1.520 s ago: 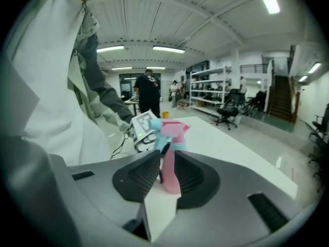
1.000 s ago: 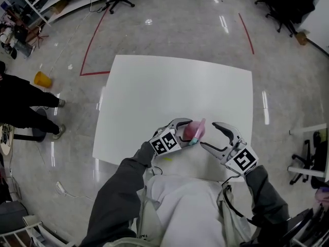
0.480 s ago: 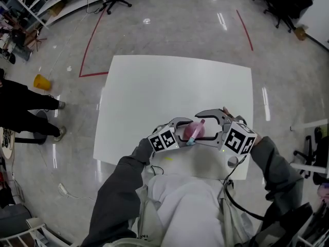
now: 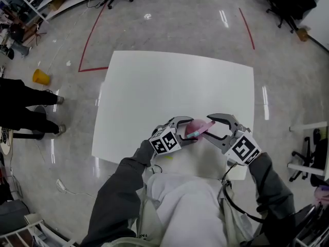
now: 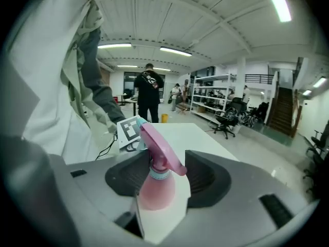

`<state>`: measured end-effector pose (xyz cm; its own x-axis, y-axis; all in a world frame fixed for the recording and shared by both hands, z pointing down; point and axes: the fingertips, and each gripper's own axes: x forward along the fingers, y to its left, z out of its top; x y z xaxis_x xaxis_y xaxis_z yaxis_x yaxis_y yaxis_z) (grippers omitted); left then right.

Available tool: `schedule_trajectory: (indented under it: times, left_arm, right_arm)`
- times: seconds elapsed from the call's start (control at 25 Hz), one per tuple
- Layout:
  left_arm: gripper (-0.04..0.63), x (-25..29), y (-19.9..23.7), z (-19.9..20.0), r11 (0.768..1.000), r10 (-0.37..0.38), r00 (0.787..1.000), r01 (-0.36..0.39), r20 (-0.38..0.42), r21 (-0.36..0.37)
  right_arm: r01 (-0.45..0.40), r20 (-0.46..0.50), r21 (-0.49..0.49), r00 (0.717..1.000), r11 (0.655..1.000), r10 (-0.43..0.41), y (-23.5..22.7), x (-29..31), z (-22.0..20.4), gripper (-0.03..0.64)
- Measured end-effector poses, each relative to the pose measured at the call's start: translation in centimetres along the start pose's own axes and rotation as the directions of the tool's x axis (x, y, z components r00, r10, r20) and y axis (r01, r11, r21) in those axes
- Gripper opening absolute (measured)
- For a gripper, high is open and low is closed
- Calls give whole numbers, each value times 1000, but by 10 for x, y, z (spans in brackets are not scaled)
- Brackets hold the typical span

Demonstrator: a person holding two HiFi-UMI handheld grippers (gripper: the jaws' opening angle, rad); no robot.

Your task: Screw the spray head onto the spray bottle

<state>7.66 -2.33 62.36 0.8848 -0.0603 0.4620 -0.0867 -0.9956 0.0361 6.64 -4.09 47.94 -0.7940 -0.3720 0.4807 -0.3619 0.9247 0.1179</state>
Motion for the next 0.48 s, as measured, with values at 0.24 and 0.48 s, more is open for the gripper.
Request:
schedule_trajectory:
  times: [0.24, 0.48]
  left_arm:
    - [351, 3, 5, -3, 999, 48, 999, -49, -21, -11]
    - [351, 13, -15, 0, 998, 42, 999, -43, -21, -43]
  right_arm:
    - [237, -55, 88, 971, 968, -232, -8, 3, -3, 202]
    - [273, -59, 80, 961, 959, -269, 7, -13, -16, 204]
